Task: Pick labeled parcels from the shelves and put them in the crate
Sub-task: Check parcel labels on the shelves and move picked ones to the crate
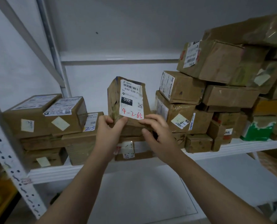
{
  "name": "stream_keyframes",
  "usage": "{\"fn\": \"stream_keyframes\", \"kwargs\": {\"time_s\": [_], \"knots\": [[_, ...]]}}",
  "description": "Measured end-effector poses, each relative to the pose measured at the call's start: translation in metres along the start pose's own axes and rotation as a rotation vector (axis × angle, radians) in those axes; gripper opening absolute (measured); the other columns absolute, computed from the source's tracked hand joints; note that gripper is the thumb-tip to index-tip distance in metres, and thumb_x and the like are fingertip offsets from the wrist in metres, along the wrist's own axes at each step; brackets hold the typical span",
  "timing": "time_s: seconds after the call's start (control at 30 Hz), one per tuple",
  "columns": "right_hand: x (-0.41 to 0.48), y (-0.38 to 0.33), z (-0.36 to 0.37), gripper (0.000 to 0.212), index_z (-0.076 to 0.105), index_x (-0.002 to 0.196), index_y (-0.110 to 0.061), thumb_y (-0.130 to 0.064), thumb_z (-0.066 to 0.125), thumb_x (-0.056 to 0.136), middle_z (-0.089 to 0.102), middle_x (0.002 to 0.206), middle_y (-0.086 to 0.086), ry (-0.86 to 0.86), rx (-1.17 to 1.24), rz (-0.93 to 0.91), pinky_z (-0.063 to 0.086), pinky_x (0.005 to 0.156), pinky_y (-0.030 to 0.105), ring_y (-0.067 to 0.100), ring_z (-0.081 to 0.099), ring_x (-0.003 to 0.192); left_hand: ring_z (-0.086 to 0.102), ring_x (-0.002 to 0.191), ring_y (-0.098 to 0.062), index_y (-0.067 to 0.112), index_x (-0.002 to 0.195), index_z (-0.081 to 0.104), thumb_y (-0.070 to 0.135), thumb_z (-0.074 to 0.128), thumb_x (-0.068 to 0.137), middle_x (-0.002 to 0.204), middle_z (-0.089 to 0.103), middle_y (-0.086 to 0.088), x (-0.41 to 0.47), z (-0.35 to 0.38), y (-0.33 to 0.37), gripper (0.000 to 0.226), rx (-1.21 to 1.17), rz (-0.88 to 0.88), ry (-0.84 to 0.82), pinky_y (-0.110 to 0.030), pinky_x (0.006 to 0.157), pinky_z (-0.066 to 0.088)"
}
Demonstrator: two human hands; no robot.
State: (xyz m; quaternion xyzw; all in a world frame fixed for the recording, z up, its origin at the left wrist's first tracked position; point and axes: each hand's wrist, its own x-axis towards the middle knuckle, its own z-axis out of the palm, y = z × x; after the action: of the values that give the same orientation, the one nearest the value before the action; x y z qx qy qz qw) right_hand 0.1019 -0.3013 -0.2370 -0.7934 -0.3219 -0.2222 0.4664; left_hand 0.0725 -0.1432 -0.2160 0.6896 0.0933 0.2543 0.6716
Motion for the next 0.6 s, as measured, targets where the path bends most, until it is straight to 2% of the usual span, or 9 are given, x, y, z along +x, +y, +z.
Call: {"fn": "stream_keyframes", "kwargs": {"time_s": [0.07, 0.13, 0.2, 0.27, 0.3, 0.37, 0.47, 0.6], "knots": [[0.000, -0.004, 0.000, 0.034, 0.052, 0.127, -0.022, -0.023, 0.055, 0.094, 0.044, 0.126, -0.008, 0.102, 0.175, 0.104, 0.047, 0.098, 0.025, -0.006, 0.044, 0.117, 0.061, 0.073, -0.011, 0.012, 0.094, 0.037, 0.022, 0.067, 0.085, 0.089, 0.057, -0.007, -0.008, -0.003, -0.003, 0.032, -0.077, 0.049, -0.016, -0.023, 0.061, 0.051], [0.002, -0.010, -0.002, 0.043, 0.041, 0.133, -0.024, -0.018, 0.058, 0.094, 0.047, 0.128, -0.008, 0.103, 0.435, 0.231, 0.049, 0.090, 0.014, -0.010, 0.050, 0.112, 0.065, 0.072, -0.003, 0.012, 0.101, 0.036, 0.010, 0.056, 0.091, 0.093, 0.061, -0.005, -0.016, -0.005, -0.007, 0.023, -0.158, 0.072, -0.062, -0.019, 0.057, 0.052], [0.002, -0.014, -0.004, 0.043, 0.039, 0.132, -0.027, -0.015, 0.056, 0.094, 0.054, 0.123, -0.012, 0.040, 0.567, 0.273, 0.049, 0.085, 0.013, -0.009, 0.057, 0.106, 0.065, 0.094, -0.003, 0.022, 0.118, 0.036, 0.007, 0.049, 0.094, 0.113, 0.061, -0.002, -0.022, -0.006, -0.012, 0.031, -0.191, 0.125, -0.106, -0.021, 0.070, 0.054], [0.001, -0.015, -0.005, 0.044, 0.040, 0.132, -0.025, -0.011, 0.056, 0.094, 0.056, 0.122, -0.014, 0.021, 0.585, 0.248, 0.050, 0.088, 0.016, -0.007, 0.058, 0.107, 0.057, 0.115, -0.007, 0.036, 0.138, 0.028, 0.015, 0.046, 0.096, 0.132, 0.054, 0.004, -0.026, -0.008, -0.014, 0.050, -0.190, 0.175, -0.153, -0.027, 0.089, 0.051], [0.000, -0.016, -0.005, 0.045, 0.040, 0.133, -0.023, -0.009, 0.057, 0.094, 0.056, 0.122, -0.015, 0.024, 0.587, 0.235, 0.049, 0.089, 0.016, -0.007, 0.057, 0.108, 0.052, 0.122, -0.008, 0.039, 0.142, 0.026, 0.021, 0.045, 0.092, 0.137, 0.050, 0.005, -0.027, -0.009, -0.015, 0.056, -0.172, 0.196, -0.171, -0.032, 0.096, 0.048], [0.000, -0.016, -0.005, 0.047, 0.040, 0.134, -0.022, -0.007, 0.057, 0.093, 0.055, 0.122, -0.016, 0.034, 0.582, 0.213, 0.049, 0.090, 0.016, -0.008, 0.056, 0.110, 0.047, 0.127, -0.008, 0.041, 0.144, 0.027, 0.027, 0.042, 0.085, 0.142, 0.046, 0.006, -0.028, -0.010, -0.016, 0.062, -0.141, 0.212, -0.177, -0.039, 0.103, 0.044], [-0.001, -0.018, -0.004, 0.047, 0.039, 0.133, -0.023, -0.006, 0.057, 0.093, 0.055, 0.123, -0.016, 0.043, 0.584, 0.206, 0.048, 0.089, 0.016, -0.007, 0.056, 0.111, 0.043, 0.130, -0.008, 0.044, 0.142, 0.030, 0.029, 0.043, 0.084, 0.145, 0.043, 0.008, -0.027, -0.011, -0.016, 0.061, -0.111, 0.220, -0.159, -0.044, 0.107, 0.039], [0.000, -0.021, -0.002, 0.047, 0.038, 0.132, -0.024, -0.006, 0.056, 0.093, 0.055, 0.123, -0.014, 0.051, 0.590, 0.204, 0.048, 0.089, 0.014, -0.007, 0.057, 0.109, 0.044, 0.129, -0.003, 0.056, 0.130, 0.032, 0.031, 0.043, 0.085, 0.145, 0.042, 0.011, -0.030, -0.012, -0.008, 0.053, -0.103, 0.236, -0.163, -0.037, 0.105, 0.042]]}}
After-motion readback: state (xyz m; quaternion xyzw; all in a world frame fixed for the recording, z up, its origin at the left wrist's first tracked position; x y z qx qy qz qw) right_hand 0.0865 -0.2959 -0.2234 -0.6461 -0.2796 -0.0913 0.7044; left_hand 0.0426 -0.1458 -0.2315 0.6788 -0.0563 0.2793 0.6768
